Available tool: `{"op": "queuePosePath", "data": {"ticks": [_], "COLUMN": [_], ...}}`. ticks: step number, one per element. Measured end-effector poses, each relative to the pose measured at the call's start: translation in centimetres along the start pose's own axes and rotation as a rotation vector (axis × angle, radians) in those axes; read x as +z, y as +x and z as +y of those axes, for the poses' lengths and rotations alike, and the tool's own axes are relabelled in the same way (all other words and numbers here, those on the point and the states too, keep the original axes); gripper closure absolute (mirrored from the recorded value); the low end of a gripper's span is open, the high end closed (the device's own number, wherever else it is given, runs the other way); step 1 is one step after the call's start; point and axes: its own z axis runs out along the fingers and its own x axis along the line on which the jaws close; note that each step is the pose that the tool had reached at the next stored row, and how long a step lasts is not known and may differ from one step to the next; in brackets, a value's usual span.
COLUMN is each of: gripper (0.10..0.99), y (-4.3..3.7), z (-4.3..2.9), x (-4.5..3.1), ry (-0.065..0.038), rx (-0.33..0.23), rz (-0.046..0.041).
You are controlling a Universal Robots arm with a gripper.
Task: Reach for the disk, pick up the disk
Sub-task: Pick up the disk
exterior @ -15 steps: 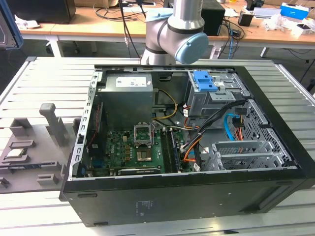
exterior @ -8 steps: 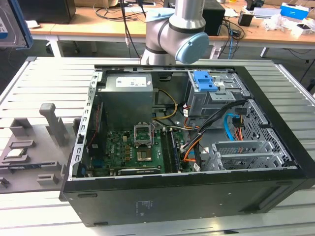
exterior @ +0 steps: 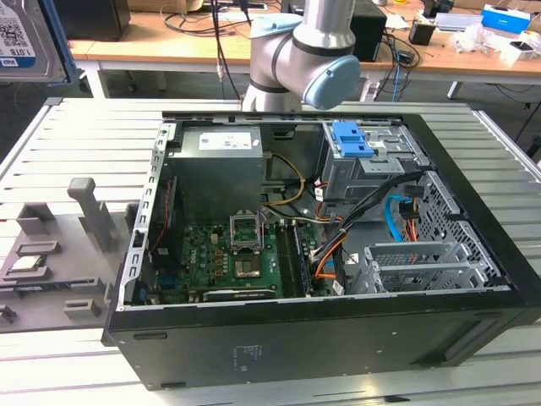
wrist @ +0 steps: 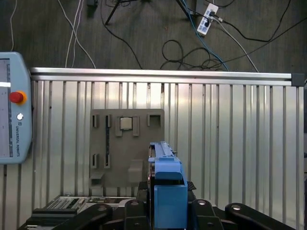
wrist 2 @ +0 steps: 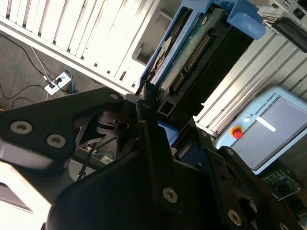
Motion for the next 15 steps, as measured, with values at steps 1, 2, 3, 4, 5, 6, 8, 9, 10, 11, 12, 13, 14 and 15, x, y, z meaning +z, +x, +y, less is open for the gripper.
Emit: {"op": "queuePosePath", "data": {"ticks": [1,2,3,4,5,6,8,9,10,11,12,13,14,15], "gripper": [0.722,0.722,0.722,0.722,0.722,0.722,0.722,0.722,0.722,0.722,0.722,0.722,0.722,0.722], "y": [0.01,0.01,0.01,0.02,0.02,0.03,0.04,0.05,0.06,0.06,0.06,0.07,0.08,0.08], "z": [-0.23,-0.47,-0.70,-0.93,-1.19,-1.43,-2.33,-2.76,-3.07,-3.25,-3.51,-3.68,-4.11,-4.35], "x": [-0.01,-0.02,-0.04,-0.05,-0.06,-0.07,-0.10,-0.13,-0.14,-0.15,-0.16,-0.17,-0.18,-0.20], "ry": [0.000,-0.001,-0.001,-0.002,-0.002,-0.002,-0.003,-0.004,-0.005,-0.005,-0.005,-0.006,-0.006,-0.006], "rx": [0.000,0.000,0.000,0.000,0.000,0.000,0.000,0.000,0.000,0.000,0.000,0.000,0.000,0.000], "rz": [0.0000,0.0001,0.0000,0.0001,0.0001,0.0000,-0.0001,0.0001,0.0000,0.0000,0.0000,-0.0001,0.0000,-0.0001]}}
